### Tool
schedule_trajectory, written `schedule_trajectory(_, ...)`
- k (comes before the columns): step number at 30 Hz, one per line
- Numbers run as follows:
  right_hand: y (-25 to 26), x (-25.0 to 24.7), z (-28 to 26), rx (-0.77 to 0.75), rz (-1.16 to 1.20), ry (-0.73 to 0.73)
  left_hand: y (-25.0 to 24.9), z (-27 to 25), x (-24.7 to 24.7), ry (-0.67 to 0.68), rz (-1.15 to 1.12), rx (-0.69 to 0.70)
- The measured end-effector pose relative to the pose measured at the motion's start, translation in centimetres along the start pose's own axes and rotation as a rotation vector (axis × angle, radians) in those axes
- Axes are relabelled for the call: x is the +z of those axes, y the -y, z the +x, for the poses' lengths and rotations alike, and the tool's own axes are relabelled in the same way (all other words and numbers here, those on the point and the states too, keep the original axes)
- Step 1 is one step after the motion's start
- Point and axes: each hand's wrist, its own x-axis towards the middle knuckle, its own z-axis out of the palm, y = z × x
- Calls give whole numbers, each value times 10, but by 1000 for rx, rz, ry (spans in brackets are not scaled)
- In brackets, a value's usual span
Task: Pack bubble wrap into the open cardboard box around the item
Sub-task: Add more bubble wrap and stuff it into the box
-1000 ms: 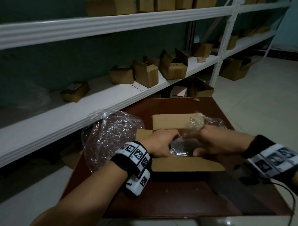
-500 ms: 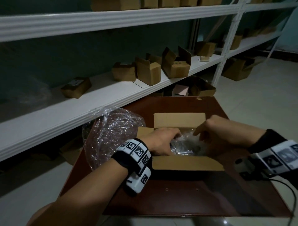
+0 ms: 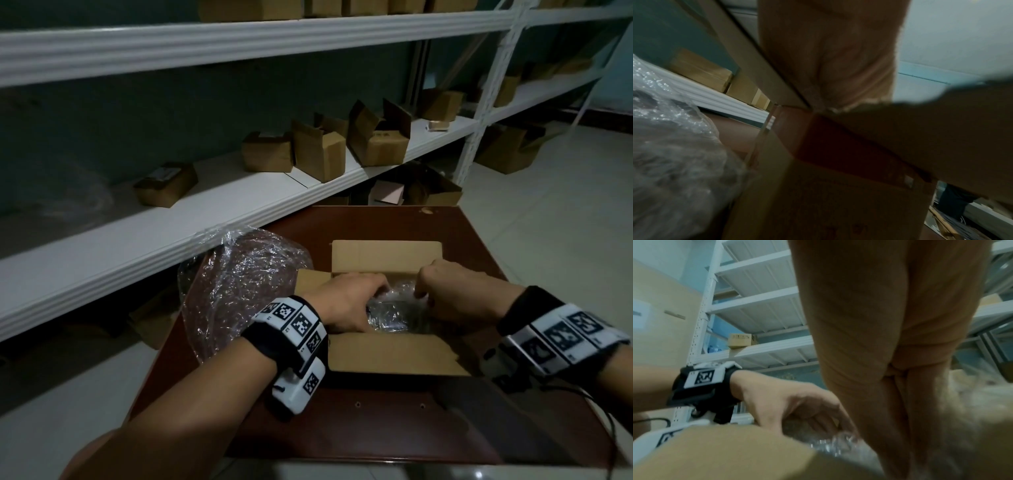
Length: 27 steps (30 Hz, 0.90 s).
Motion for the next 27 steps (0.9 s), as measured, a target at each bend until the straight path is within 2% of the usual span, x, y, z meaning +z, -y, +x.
schedule_trajectory(3, 5, 3, 7, 22, -53, 53, -1, -2, 0, -13, -2, 11)
schedule_trajectory(9, -3, 5, 9, 44, 72, 102, -2, -8, 3, -84, 3, 81)
schedule_trajectory(16, -2, -1, 5, -25, 163, 150, -6, -10, 4, -206, 60, 229)
schedule_trajectory(20, -2, 1, 4, -19, 134, 150, -12, -9, 0, -114, 43, 260)
schedule_trajectory(24, -3, 8, 3, -82, 82, 56, -11, -1, -1, 41, 86, 178)
schedule_trajectory(27, -9, 18, 4, -117, 126, -35, -13, 2, 0, 88, 61, 143)
